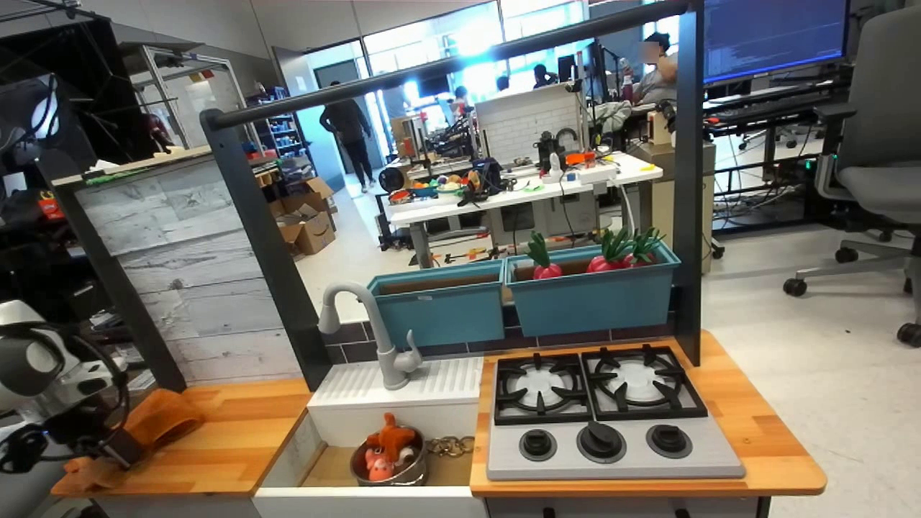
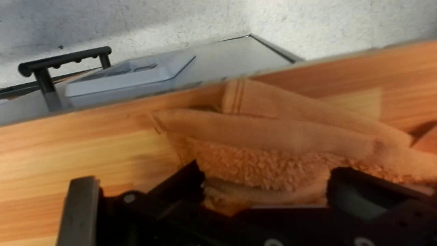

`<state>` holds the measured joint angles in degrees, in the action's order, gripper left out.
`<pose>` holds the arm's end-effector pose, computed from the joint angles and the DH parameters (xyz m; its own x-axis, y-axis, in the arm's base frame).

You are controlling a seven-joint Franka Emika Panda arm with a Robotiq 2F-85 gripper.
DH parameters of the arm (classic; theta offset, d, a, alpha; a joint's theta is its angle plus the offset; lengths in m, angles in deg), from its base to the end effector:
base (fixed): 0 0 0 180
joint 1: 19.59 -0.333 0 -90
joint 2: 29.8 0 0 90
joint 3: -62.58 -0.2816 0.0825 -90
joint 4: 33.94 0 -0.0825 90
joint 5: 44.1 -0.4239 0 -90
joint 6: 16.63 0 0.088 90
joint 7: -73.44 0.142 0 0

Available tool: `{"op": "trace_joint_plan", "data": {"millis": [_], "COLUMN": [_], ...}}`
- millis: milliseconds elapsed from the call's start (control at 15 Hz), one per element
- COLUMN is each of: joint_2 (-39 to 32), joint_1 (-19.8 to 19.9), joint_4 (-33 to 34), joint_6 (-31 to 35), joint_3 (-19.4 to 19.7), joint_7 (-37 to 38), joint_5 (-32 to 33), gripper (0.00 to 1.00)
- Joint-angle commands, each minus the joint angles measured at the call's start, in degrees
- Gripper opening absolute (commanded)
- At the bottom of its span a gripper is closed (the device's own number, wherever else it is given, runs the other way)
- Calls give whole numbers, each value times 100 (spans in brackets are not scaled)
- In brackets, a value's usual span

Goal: Put the toys inside the pot in the sink and then wipe the counter with the towel

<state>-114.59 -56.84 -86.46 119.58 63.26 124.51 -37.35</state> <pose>0.5804 0.4285 -0.1226 0.9865 -0.1535 0.0563 -0.1575 -0.9846 0.0758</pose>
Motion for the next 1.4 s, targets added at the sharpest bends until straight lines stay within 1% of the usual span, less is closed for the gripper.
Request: {"op": "trace_joint_plan", "data": {"millis": [0, 133, 200, 267, 467, 600, 733, 867, 1067, 1133, 1333], "joint_2": [-330, -330, -332, -294, -134, -99, -98, -155, -324, -470, -545], "joint_1": [-44, 171, 332, 451, 721, 934, 1062, 1065, 882, 818, 595], "joint_4": [70, 113, 129, 22, -242, -301, -267, -199, -10, 236, 453], "joint_6": [224, -91, -378, -414, -652, -825, -1003, -1131, -954, -1028, -1070], "joint_3": [-88, -34, -53, -46, 170, 251, 220, 155, 41, -24, -70], "joint_7": [76, 141, 160, 172, 354, 423, 379, 280, 109, 165, 290], "joint_5": [-203, -314, -468, -534, -723, -763, -764, -708, -611, -554, -512], "gripper": [100, 100, 100, 100, 100, 100, 100, 100, 100, 100, 100]}}
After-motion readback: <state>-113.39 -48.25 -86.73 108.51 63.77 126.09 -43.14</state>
